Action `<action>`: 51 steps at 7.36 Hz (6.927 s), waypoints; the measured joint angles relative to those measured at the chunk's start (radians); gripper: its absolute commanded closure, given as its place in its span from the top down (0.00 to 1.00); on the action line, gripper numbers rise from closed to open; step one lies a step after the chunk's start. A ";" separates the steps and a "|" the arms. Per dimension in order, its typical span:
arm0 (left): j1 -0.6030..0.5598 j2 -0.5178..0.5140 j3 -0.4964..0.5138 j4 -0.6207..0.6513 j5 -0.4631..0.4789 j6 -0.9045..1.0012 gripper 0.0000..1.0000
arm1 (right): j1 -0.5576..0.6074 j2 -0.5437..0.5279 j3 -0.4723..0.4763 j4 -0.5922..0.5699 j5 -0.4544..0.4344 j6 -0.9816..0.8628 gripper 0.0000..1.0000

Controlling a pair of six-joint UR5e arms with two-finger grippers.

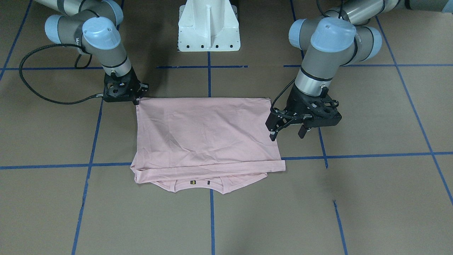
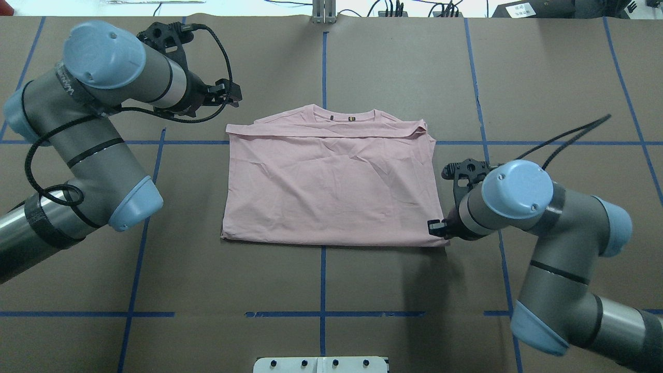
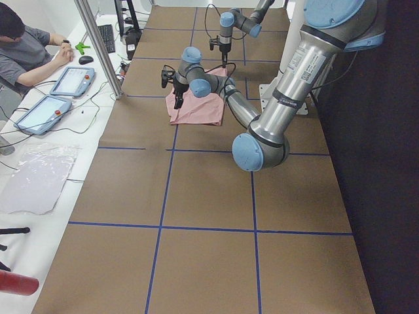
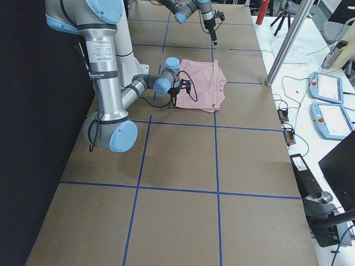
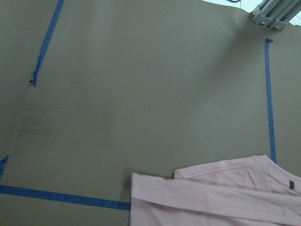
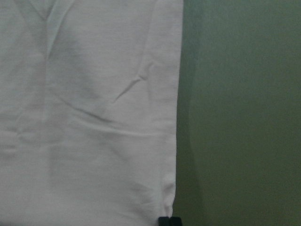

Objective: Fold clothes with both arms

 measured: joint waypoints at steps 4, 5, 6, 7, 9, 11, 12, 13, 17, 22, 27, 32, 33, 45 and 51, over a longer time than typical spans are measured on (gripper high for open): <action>0.000 -0.003 -0.001 0.000 0.000 -0.002 1.00 | -0.272 -0.136 0.167 0.002 -0.002 0.216 1.00; 0.004 -0.003 -0.001 -0.001 -0.001 -0.003 1.00 | -0.310 -0.155 0.198 0.003 -0.005 0.276 1.00; 0.013 -0.003 -0.003 0.000 0.000 -0.004 1.00 | -0.327 -0.163 0.221 0.004 -0.010 0.319 1.00; 0.032 -0.001 -0.015 0.010 0.000 -0.005 1.00 | -0.323 -0.163 0.237 0.006 -0.015 0.341 1.00; 0.130 0.007 -0.083 0.105 0.016 -0.096 1.00 | -0.246 -0.117 0.245 0.008 -0.030 0.351 1.00; 0.315 0.009 -0.127 0.231 0.113 -0.313 0.96 | -0.134 -0.063 0.240 0.010 -0.040 0.344 1.00; 0.380 0.012 -0.129 0.258 0.145 -0.399 0.94 | -0.094 -0.042 0.236 0.010 -0.045 0.341 1.00; 0.414 0.015 -0.126 0.275 0.160 -0.449 0.94 | -0.074 -0.032 0.227 0.010 -0.054 0.340 1.00; 0.443 0.036 -0.112 0.286 0.169 -0.482 0.88 | -0.060 -0.016 0.203 0.011 -0.071 0.339 1.00; 0.443 0.041 -0.094 0.283 0.169 -0.483 0.78 | -0.057 -0.011 0.204 0.011 -0.072 0.339 1.00; 0.446 0.041 -0.092 0.281 0.167 -0.478 0.00 | -0.055 -0.011 0.205 0.010 -0.070 0.340 1.00; 0.360 0.033 -0.087 0.284 0.170 -0.441 0.00 | -0.051 -0.012 0.205 0.011 -0.073 0.341 1.00; 0.317 0.029 -0.065 0.282 0.187 -0.410 0.00 | -0.051 -0.011 0.205 0.011 -0.073 0.343 1.00; 0.056 -0.315 0.671 -0.405 0.409 -0.163 1.00 | -0.053 -0.002 0.196 0.010 -0.140 0.352 1.00; 0.064 -0.002 0.181 -0.270 0.128 -0.210 1.00 | -0.040 0.034 0.174 0.007 -0.186 0.346 1.00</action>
